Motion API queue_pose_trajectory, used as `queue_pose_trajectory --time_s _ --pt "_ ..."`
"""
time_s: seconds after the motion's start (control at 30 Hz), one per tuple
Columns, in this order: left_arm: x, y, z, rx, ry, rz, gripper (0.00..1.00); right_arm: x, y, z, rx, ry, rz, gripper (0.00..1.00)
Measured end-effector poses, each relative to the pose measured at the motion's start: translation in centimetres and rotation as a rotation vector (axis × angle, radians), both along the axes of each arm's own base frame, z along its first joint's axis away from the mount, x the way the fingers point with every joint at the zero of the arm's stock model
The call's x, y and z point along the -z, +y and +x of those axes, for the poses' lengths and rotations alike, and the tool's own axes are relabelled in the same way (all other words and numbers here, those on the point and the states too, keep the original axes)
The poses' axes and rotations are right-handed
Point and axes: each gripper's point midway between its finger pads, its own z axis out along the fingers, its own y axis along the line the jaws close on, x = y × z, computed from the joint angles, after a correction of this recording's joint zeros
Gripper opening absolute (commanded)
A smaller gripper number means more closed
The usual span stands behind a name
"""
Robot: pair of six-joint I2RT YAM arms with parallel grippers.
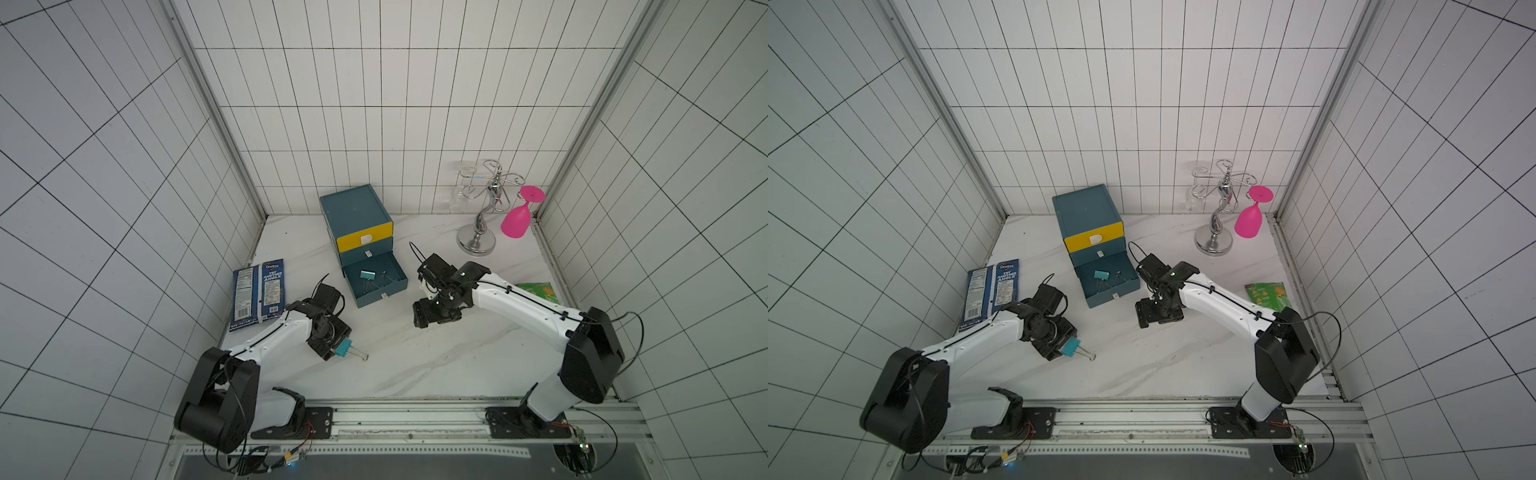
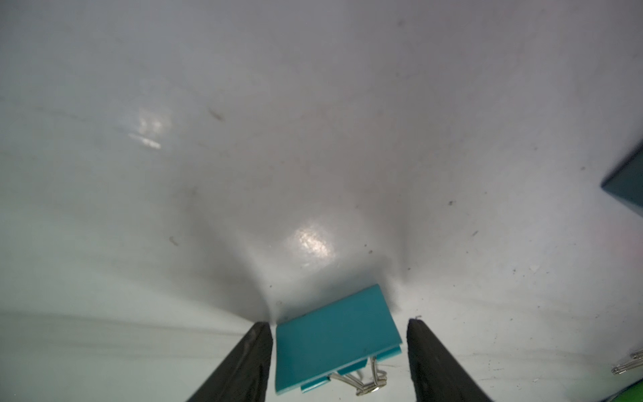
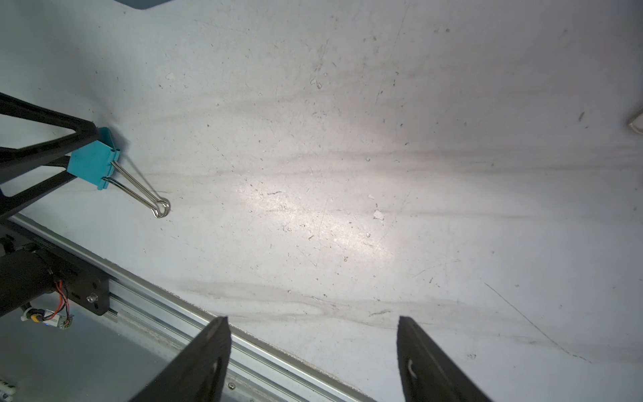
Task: Put the binder clips in the drawer according to color
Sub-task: Pick up the binder clip at the center of the board.
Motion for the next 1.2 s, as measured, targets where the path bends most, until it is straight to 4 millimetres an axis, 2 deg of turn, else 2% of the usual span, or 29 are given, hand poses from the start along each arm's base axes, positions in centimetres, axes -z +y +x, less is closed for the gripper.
queue_pose_trajectory --time_s 0.3,0.53,0.7,0.83,1.2 --pt "0.2 -0.4 0.2 0.05 0.028 0.004 0.64 0.4 -0.8 0.1 0.008 -0.001 0.0 0.77" --pt "-0.1 -0.8 0.0 0.086 0.028 0.008 0.49 0.5 -1.3 -0.1 0.01 -0.003 0.004 0.77" --pt "-0.8 -1.1 -0.2 0.109 0.016 0.008 0.44 0.4 -1.4 -0.2 0.011 -0.009 0.011 0.76" --pt "-2.3 -1.2 -0.1 0.117 -0.019 0.011 0.43 0.1 -1.6 -0.2 0.016 -0.017 0.018 0.76" --pt "-9.3 -1.5 2.4 0.107 -0.231 -0.014 0.44 -0.4 -3.0 -0.1 0.059 -0.032 0.032 0.76"
